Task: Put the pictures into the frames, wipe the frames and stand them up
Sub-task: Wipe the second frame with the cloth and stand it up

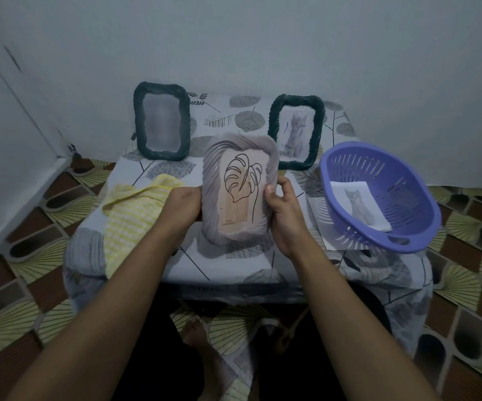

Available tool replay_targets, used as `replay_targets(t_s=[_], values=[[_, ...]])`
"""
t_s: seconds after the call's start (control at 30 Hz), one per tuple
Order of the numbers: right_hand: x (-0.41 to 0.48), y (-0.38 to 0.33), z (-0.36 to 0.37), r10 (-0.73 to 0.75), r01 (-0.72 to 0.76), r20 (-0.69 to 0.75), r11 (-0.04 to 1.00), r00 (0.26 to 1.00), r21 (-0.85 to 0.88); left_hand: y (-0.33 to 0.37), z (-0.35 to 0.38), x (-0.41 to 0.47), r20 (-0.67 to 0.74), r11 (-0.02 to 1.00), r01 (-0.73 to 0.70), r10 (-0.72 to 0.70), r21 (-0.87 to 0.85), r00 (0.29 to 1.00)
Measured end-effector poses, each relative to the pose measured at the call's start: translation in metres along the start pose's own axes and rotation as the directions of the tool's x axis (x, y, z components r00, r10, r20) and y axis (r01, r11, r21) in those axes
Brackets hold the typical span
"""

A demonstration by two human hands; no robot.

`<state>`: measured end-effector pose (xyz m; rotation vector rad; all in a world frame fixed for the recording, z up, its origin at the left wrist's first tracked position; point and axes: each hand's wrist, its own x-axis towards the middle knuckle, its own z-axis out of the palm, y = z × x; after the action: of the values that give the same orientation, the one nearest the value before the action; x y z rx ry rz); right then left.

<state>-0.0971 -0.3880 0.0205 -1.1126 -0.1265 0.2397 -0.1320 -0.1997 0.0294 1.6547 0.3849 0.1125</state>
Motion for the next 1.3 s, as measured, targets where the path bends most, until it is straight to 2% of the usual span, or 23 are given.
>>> replay_targets(t_s=[0.07,0.13,0.3,0.4,0.6,0.93,1.1,1.3], values=[[0.005,0.003,0.000,-0.018,0.018,-0.016,0.999,1.000,-0.032,0.004,0.004,0.007,0.026,0.967,0.110,-0.107,-0.229,0.994],[0.011,0.006,0.001,-0.030,0.028,-0.023,0.996,0.999,-0.086,0.007,0.008,0.016,0.097,0.931,0.141,-0.114,-0.336,0.989],[0.038,0.012,0.004,-0.090,0.085,-0.011,0.969,0.996,-0.233,0.015,0.016,0.052,0.075,0.934,0.123,-0.104,-0.335,0.992],[0.061,0.010,0.004,-0.117,0.105,-0.018,0.940,0.993,-0.325,0.016,0.016,0.084,-0.014,0.956,0.102,-0.111,-0.276,0.994],[0.112,0.006,0.007,-0.076,0.063,-0.009,0.890,0.997,-0.451,0.020,0.021,0.144,-0.068,0.963,0.074,-0.094,-0.260,0.993],[0.174,0.013,0.008,-0.042,0.017,-0.055,0.914,0.998,-0.406,0.018,0.026,0.221,-0.039,0.965,0.043,-0.055,-0.258,0.998],[0.191,0.023,0.007,-0.041,-0.010,-0.124,0.925,0.991,-0.380,0.017,0.032,0.243,-0.022,0.951,0.060,-0.070,-0.305,0.997],[0.193,0.029,0.009,-0.065,0.001,-0.136,0.906,0.989,-0.424,0.017,0.040,0.261,-0.075,0.945,0.116,-0.145,-0.307,0.987]])
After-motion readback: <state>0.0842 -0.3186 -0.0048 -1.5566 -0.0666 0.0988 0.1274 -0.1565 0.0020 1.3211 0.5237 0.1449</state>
